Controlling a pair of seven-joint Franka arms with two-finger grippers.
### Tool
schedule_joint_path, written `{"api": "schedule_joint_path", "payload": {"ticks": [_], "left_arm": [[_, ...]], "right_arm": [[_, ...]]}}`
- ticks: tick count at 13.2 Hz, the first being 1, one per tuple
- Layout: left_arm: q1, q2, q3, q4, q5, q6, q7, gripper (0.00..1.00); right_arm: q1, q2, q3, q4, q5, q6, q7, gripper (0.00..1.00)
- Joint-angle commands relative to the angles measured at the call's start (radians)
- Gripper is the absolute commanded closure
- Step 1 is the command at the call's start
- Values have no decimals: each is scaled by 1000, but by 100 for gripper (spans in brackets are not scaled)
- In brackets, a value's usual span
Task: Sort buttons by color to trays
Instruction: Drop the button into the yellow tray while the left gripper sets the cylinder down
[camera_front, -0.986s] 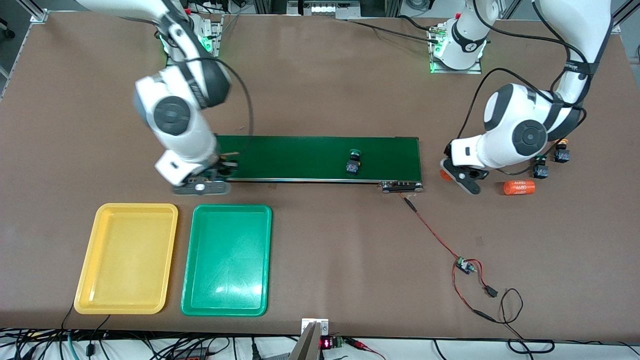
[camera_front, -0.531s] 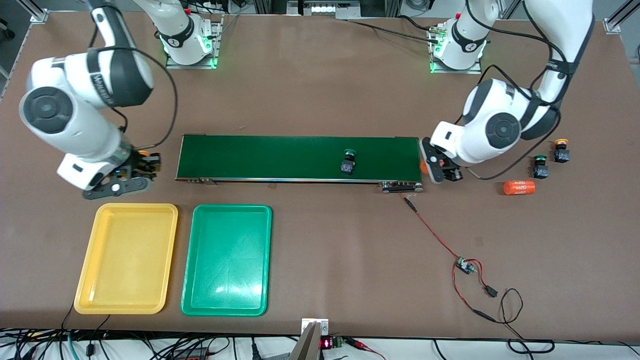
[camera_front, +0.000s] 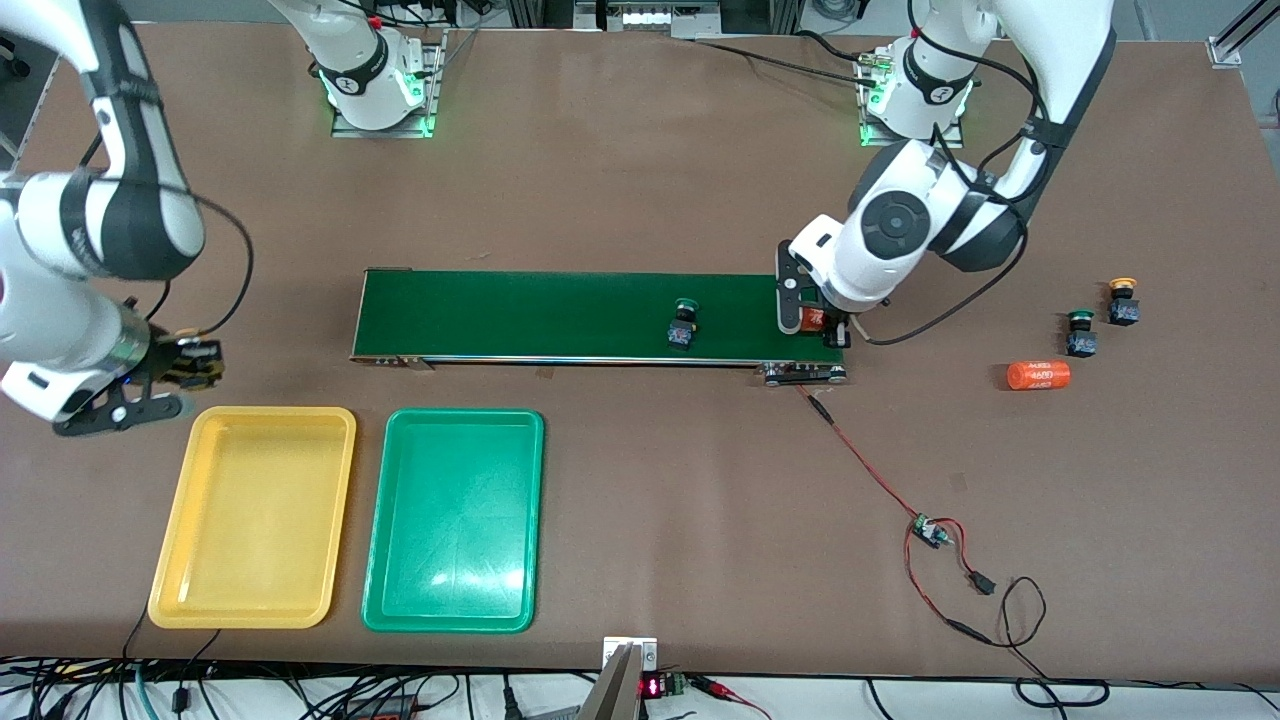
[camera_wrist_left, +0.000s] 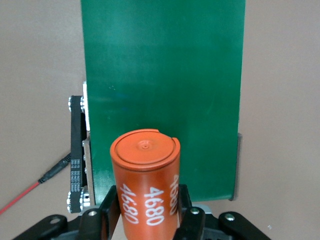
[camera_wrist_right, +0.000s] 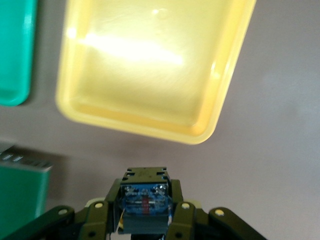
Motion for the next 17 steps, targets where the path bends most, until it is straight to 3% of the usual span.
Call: {"api": "schedule_joint_path", "payload": {"ticks": [1, 6, 10, 11, 12, 14, 15, 17], "left_arm": [[-10, 8, 2, 15, 35, -2, 29, 100], [-33, 27, -15, 0, 35, 10, 14, 100], [-39, 38, -15, -5, 34, 18, 3, 100], [-39, 49, -15, -5, 34, 30, -18, 93], [-39, 55, -17, -6, 34, 34, -29, 75], [-39, 55, -17, -5, 35, 57, -17, 0], [-39, 43, -20, -5, 32, 57, -17, 0], [-24, 17, -18, 1, 27, 51, -17, 0]], "right_arm": [[0, 146, -54, 125, -5, 64, -38, 89], [0, 308, -89, 240, 21, 167, -37, 89], [3, 388, -89, 246, 55, 308, -44, 89], [4, 400, -89, 248, 53, 322, -47, 89], [4, 412, -89, 247, 55, 354, -47, 89], [1, 432, -89, 246, 55, 384, -49, 87], [1, 434, -89, 245, 56, 388, -47, 82], [1, 434, -89, 243, 76, 388, -50, 44]]}}
